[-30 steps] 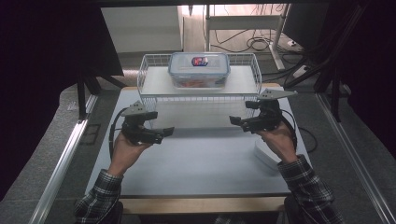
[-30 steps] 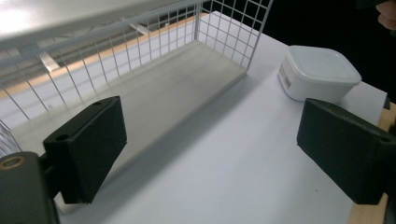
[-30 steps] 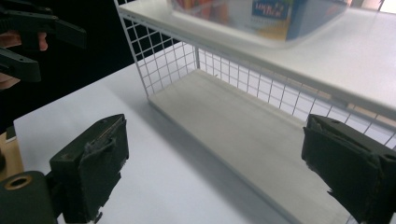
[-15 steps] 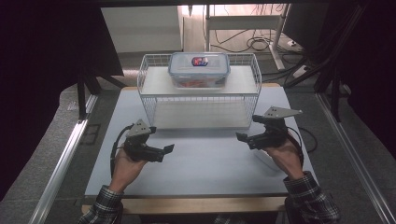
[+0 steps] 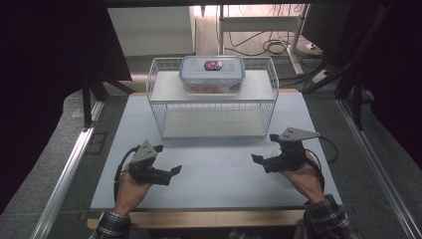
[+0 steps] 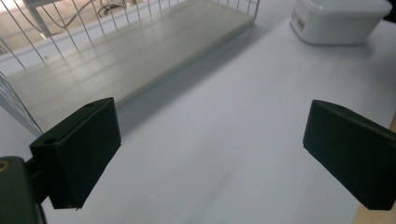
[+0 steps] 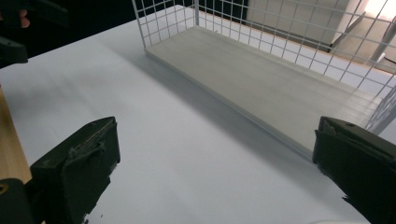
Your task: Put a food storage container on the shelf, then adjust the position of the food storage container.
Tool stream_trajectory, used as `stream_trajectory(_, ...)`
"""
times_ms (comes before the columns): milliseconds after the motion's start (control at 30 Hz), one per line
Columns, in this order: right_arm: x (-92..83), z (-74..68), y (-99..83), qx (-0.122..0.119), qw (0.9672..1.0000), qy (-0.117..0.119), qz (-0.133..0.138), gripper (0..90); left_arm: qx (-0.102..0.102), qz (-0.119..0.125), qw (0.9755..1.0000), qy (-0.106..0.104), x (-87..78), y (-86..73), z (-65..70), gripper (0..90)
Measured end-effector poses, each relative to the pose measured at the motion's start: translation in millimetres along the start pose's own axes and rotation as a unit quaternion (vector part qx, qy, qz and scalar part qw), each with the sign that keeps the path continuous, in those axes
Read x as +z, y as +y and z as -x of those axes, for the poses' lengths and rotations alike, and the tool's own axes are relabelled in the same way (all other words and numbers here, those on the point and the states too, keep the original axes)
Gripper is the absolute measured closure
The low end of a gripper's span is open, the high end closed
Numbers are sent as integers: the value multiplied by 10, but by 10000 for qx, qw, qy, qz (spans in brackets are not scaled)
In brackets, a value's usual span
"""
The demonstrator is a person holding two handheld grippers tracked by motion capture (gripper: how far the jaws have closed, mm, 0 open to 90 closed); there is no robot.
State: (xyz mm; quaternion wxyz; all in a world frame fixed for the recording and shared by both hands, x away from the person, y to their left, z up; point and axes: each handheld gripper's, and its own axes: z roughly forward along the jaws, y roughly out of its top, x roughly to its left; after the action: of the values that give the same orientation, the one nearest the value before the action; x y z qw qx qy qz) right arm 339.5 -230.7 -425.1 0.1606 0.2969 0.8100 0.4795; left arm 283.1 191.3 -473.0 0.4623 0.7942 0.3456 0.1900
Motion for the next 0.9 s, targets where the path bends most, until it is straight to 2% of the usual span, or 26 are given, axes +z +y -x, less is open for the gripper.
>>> stream_trajectory(33,10,-23,-46,63,10000,48,14,5,16,-135,9999,93,19,-63,12,37)
stream_trajectory(133,29,-51,-92,100,9999,20,-75,4,6,-202,9997,155,35,-118,24,37)
stream_trajectory(200,49,-89,-167,41,9995,77,-294,0,-35,-245,9996,162,48,-157,41,38)
stream_trajectory(233,52,-102,-193,21,9994,87,-336,0,10,-296,9993,231,56,-180,65,39)
stream_trajectory(400,52,-129,-283,57,9989,130,-454,0,130,-356,9989,279,60,-236,110,48)
stream_trajectory(567,50,-115,-403,255,9978,133,-592,58,232,-571,9974,385,70,-328,117,51)
stream_trajectory(667,63,-99,-432,308,9974,118,-648,86,187,-555,9974,424,61,-342,101,51)
stream_trajectory(700,70,-82,-448,279,9973,36,-674,123,111,-470,9979,435,53,-341,97,51)
stream_trajectory(767,68,-70,-454,248,9974,-16,-679,144,104,-449,9979,445,47,-339,93,51)
stream_trajectory(900,22,-13,-457,266,9968,-302,-685,265,54,-425,9982,426,53,-348,77,51)
